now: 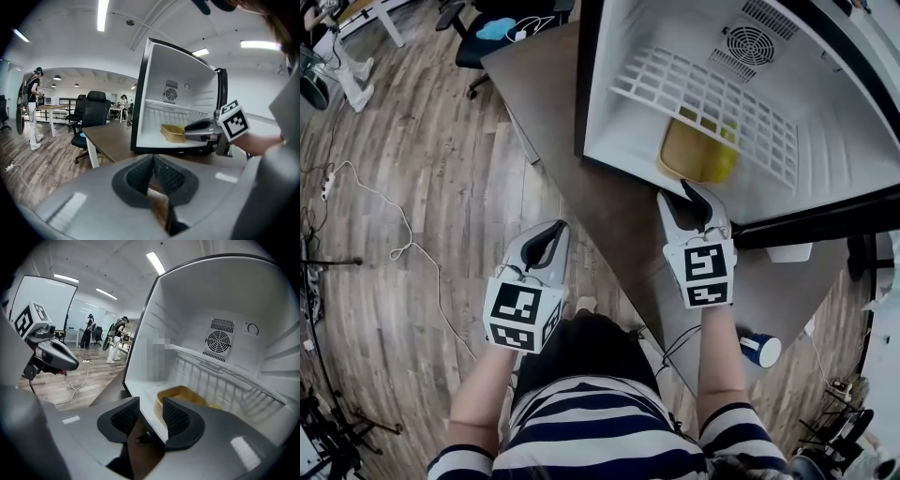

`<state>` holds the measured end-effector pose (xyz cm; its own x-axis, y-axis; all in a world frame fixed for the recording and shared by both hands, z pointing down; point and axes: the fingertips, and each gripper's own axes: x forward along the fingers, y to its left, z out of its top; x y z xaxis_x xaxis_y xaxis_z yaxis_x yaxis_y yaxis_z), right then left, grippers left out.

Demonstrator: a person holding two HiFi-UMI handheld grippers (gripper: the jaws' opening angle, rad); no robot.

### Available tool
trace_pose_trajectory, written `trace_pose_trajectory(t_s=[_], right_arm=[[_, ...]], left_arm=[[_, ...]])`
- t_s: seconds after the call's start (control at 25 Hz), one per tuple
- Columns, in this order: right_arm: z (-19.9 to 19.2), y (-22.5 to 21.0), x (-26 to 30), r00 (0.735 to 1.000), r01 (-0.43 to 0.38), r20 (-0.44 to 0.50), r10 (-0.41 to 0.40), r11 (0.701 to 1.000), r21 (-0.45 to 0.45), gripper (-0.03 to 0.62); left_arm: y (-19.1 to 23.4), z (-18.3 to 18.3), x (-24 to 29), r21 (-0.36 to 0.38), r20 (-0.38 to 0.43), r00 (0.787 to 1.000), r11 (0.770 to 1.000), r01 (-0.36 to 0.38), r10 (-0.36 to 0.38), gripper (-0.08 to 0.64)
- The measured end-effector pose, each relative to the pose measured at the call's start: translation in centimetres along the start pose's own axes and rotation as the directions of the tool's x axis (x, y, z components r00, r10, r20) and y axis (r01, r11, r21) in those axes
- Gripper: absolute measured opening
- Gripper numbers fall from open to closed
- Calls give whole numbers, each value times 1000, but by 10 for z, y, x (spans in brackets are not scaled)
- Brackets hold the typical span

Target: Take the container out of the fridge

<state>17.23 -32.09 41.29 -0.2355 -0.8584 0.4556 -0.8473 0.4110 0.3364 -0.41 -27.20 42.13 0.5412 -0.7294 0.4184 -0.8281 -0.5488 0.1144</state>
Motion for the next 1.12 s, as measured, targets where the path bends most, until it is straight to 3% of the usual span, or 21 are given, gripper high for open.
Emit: trace_pose_trajectory(t_s=[0.28,0.64,0.88,1.12], right_arm=[[-8,-20,15,1000,20,-13,-21,997,-71,144],[-24,-34,33,997,-49,-73,35,976,-211,143],[-39,-34,41,991,-101,-112,76,966,-238,141],[-38,-34,44,992,-108,-95,82,945,-310,85]], left_arm=[[3,4,26,-28,5,1000,1000,-1,2,0],[-3,1,53,-44,-6,1000,999,21,-21,0],[-6,-3,69,-57,-24,999,998,29,-30,0],[-9,-3,80,-49,-33,999,998,31,-33,0]])
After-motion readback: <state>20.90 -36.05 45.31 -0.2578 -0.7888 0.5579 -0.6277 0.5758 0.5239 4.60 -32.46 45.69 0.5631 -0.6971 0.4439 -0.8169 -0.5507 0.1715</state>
